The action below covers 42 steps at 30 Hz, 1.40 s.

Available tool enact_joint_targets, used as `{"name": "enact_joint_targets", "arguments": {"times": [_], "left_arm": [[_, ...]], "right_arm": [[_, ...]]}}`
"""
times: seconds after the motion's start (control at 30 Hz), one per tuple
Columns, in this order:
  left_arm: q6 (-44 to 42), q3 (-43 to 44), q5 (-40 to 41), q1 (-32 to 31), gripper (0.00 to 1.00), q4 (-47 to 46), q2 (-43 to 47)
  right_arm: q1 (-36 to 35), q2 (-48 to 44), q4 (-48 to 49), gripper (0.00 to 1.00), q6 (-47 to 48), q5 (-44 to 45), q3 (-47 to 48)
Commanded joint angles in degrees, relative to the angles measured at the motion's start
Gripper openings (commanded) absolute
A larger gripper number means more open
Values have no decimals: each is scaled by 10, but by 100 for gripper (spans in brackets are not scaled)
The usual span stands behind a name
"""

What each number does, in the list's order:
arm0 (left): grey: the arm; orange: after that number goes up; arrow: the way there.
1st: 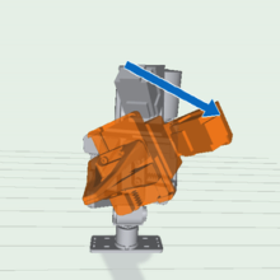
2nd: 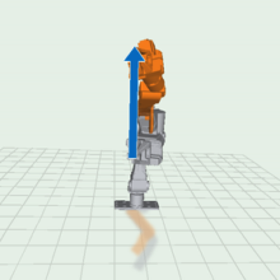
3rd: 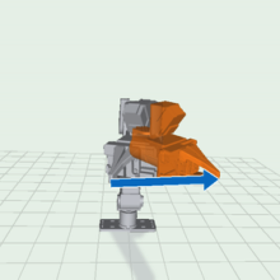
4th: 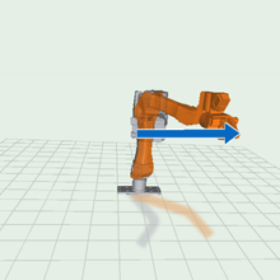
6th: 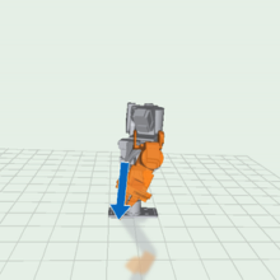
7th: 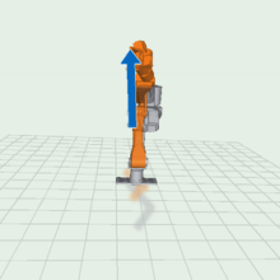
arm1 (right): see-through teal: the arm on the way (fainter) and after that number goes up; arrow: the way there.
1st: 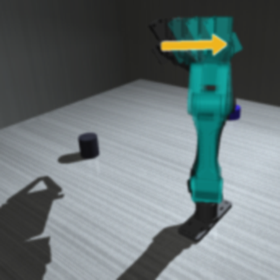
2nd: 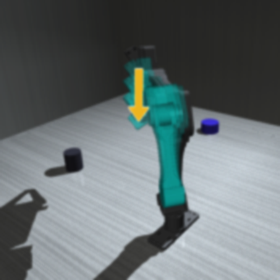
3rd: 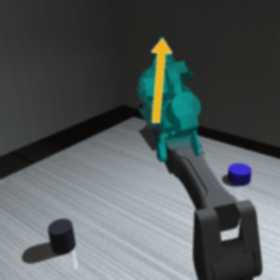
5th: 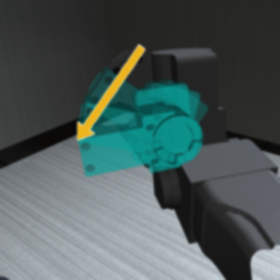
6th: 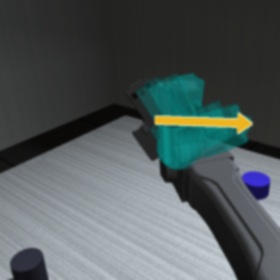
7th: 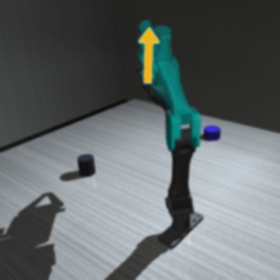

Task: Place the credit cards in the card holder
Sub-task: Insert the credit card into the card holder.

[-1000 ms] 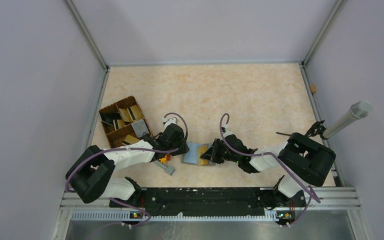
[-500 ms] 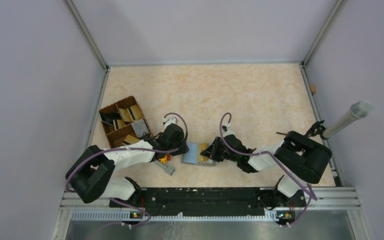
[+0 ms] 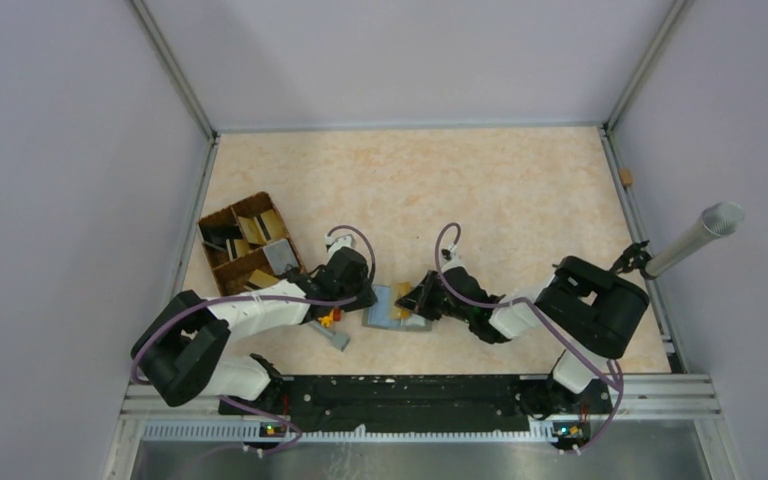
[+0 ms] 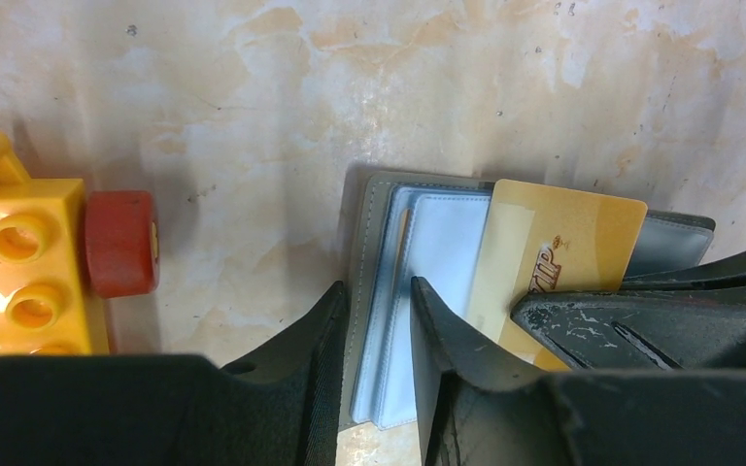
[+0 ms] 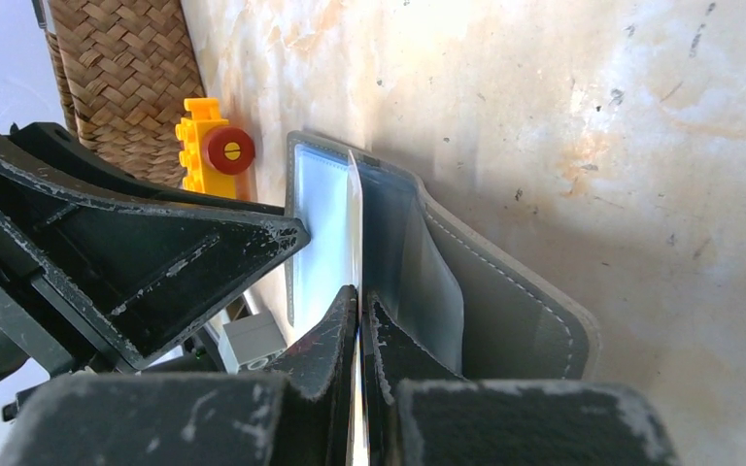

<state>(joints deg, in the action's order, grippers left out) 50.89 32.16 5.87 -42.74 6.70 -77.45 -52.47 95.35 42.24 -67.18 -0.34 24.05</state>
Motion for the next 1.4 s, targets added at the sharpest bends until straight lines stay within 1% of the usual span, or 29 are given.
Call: {"name": "enact_joint_targets", "arguments": {"times": [0.0, 0.1, 0.3, 0.6, 0.8, 0.87, 0.93, 1.1, 1.23, 1.3, 1.37], "left_arm": [[-3, -14, -1, -5, 31, 59, -20], [-1, -15, 4, -5, 28, 62, -20], [1, -18, 5, -5, 28, 63, -18], [8, -26, -2, -5, 27, 58, -2], [16, -35, -7, -5, 27, 54, 3], [17, -35, -1, -6, 27, 57, 4], [19, -36, 5, -5, 25, 64, 6], [20, -36, 7, -6, 24, 64, 6], [18, -33, 10, -5, 24, 69, 7], [18, -32, 11, -5, 24, 71, 8], [18, -32, 12, -5, 24, 72, 10]], "right_arm": [[-8, 8, -59, 0, -16, -11, -22], [-9, -10, -79, 0, -28, -10, -31], [-12, -34, -108, 0, -38, -9, -38], [-17, 46, -48, 0, -41, -36, -4], [-20, 63, -59, 0, -33, -35, 16], [-20, 44, -85, 8, -28, -25, 14], [-21, 18, -122, 18, -18, -7, 13], [-32, -44, -246, 38, 38, 54, 49], [-48, -64, -327, 43, 81, 90, 95], [-56, -66, -360, 44, 98, 105, 115], [-61, -62, -374, 44, 104, 112, 125]]}}
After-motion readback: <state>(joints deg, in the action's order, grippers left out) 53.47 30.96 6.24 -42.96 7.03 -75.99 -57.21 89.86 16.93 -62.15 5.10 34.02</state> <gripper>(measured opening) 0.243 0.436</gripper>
